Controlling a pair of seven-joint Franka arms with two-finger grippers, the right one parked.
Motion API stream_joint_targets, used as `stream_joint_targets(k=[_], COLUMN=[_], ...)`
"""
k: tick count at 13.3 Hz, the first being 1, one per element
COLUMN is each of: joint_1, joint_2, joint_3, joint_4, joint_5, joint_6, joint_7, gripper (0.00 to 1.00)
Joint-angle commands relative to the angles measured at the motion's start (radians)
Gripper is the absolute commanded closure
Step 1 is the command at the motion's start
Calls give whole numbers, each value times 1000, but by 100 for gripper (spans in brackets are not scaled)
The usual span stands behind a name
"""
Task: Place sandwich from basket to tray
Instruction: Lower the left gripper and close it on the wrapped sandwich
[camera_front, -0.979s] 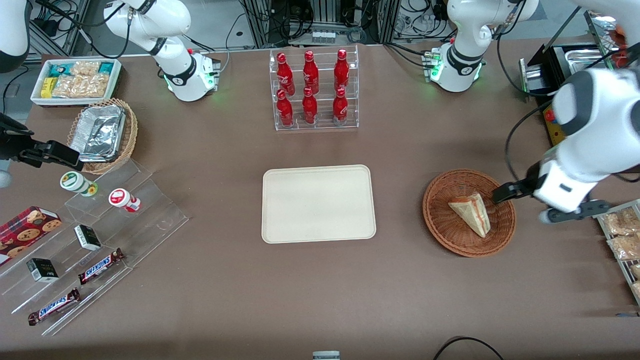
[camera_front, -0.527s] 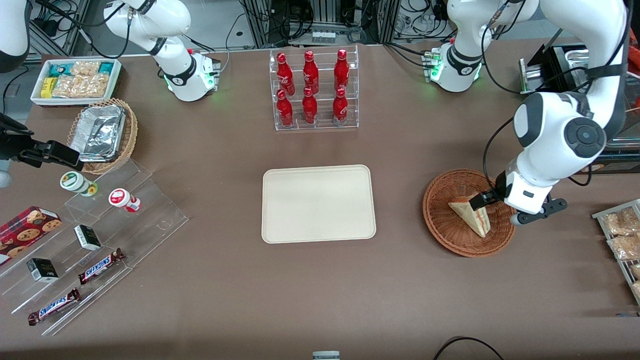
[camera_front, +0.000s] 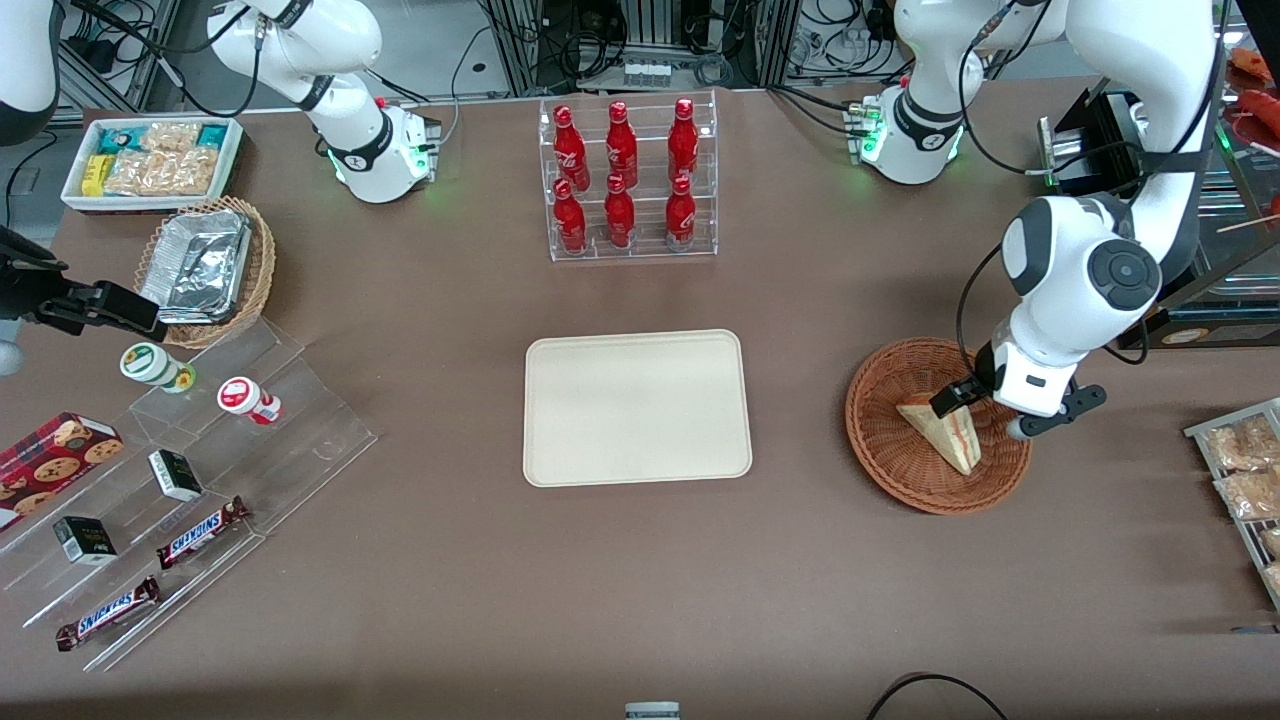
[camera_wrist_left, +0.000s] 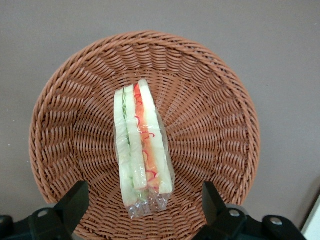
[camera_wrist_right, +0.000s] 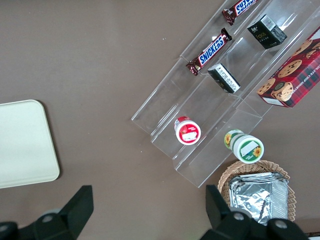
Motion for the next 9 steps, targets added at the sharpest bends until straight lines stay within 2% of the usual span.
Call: stream_joint_targets(k=[1, 8, 9], joint_1=[0, -2, -2], joint_2=[26, 118, 126], joint_3=[-1, -1, -1], joint_4=[-7, -14, -14], joint_5=[22, 22, 22], joint_6=[52, 146, 147], joint_7=[-31, -53, -53], gripper=[0, 0, 13])
